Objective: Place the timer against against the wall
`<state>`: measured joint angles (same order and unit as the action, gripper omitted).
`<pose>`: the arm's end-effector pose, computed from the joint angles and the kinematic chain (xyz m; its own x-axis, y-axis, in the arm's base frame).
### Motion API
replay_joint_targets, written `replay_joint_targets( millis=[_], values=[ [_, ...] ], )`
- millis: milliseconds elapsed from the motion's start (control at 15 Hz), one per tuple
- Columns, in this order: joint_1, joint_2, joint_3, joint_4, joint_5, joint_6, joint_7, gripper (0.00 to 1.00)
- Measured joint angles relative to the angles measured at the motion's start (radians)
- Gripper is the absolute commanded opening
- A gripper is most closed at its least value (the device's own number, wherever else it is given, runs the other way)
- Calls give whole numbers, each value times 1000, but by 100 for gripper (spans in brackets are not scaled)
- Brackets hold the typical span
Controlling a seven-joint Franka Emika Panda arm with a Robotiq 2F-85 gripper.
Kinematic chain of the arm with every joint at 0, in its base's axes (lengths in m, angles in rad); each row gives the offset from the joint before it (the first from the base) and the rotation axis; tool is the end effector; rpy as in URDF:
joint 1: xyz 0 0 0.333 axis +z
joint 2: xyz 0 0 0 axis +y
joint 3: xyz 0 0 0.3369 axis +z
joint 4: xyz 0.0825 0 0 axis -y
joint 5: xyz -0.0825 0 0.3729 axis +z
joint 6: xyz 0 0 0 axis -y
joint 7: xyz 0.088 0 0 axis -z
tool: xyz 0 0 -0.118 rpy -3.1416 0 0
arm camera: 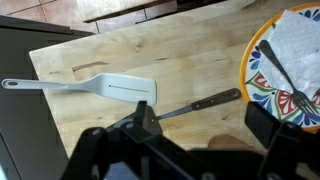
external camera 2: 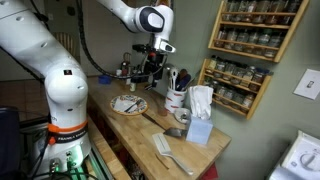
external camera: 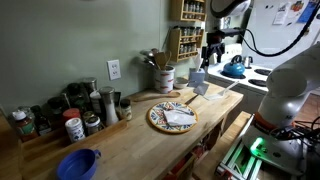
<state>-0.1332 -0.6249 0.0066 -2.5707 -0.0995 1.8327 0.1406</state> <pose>0.3176 -0.0494 0.4680 0.9658 -0.2395 -0.0995 -0.2283 -0.9672 0.1113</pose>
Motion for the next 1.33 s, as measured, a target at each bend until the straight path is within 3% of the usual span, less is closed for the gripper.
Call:
replay_joint_targets(
  millis=[400, 933, 1333],
  values=[
    [12, 0, 14, 5, 3, 0, 3, 100],
    [216, 72, 189, 104, 167, 13, 75, 100],
    [267, 247, 205, 176, 237, 322, 53, 100]
  ],
)
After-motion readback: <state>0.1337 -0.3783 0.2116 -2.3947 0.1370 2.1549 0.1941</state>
